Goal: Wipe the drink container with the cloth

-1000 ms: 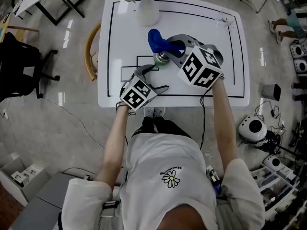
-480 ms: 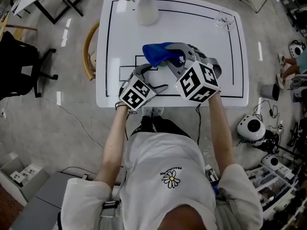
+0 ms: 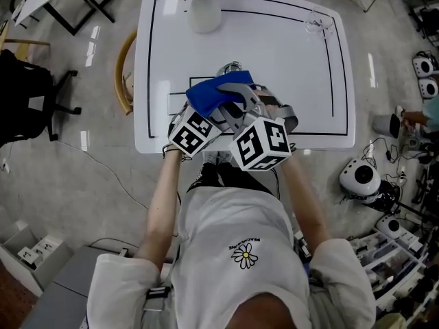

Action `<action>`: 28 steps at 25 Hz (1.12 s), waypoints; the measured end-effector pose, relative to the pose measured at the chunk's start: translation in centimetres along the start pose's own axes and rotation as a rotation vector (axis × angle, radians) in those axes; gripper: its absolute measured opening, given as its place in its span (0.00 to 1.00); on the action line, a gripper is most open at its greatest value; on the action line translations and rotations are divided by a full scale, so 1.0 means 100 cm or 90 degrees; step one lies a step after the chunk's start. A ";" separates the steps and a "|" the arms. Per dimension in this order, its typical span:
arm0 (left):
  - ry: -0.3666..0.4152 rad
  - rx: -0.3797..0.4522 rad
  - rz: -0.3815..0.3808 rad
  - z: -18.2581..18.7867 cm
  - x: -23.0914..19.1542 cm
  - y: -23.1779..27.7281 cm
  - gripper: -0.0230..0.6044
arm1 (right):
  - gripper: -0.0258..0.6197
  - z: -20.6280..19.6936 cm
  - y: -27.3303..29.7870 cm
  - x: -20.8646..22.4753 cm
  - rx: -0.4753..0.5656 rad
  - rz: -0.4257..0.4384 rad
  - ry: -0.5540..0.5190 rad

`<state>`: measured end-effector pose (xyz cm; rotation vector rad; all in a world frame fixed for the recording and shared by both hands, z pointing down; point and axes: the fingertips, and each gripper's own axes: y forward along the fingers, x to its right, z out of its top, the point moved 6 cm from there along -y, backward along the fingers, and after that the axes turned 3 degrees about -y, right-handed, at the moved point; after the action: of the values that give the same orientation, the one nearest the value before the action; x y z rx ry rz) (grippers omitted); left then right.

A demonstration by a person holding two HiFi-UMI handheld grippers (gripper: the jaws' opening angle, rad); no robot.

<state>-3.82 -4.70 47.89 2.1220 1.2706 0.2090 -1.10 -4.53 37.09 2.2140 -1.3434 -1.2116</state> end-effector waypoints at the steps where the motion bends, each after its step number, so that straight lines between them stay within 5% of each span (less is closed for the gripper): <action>1: 0.001 0.003 -0.002 0.000 0.000 0.000 0.69 | 0.11 -0.001 0.001 -0.003 0.013 0.012 0.029; 8: -0.009 0.015 0.000 0.000 0.000 -0.001 0.69 | 0.11 -0.003 -0.002 0.000 0.045 0.042 0.095; 12: -0.009 0.045 0.021 0.009 -0.006 -0.013 0.69 | 0.11 0.002 -0.018 0.021 0.081 0.001 0.130; 24: 0.106 0.362 0.191 0.169 -0.005 -0.140 0.68 | 0.11 0.039 -0.126 0.123 0.310 -0.284 0.238; 26: 0.115 0.408 0.228 0.187 0.003 -0.159 0.56 | 0.11 0.037 -0.142 0.128 0.328 -0.330 0.247; 28: 0.100 0.449 0.291 0.196 0.007 -0.177 0.25 | 0.11 0.036 -0.154 0.128 0.365 -0.371 0.249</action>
<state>-7.77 -7.18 21.88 3.0496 1.0076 0.1289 8.05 -6.42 18.96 3.1885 -0.9927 -0.4861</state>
